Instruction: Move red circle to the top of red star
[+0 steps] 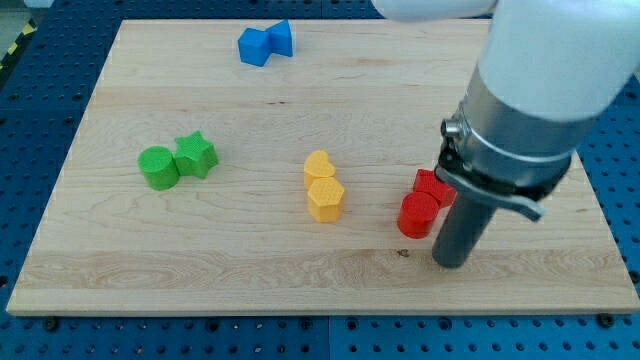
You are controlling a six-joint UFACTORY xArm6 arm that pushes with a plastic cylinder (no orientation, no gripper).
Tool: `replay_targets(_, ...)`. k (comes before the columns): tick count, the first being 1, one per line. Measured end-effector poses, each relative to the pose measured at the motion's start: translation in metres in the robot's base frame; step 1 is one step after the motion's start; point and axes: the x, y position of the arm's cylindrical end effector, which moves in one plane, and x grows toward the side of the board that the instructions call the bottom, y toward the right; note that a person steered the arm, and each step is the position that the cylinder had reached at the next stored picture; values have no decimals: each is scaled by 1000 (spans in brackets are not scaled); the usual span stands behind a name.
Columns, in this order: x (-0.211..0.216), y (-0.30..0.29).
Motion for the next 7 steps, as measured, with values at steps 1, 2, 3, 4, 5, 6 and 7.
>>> replay_targets(1, -10, -20)
replay_targets(2, -10, -39)
replay_targets(3, -10, -46)
replay_targets(4, -10, -56)
replay_targets(5, -17, -57)
replay_targets(6, -39, -57)
replay_targets(7, -59, -48)
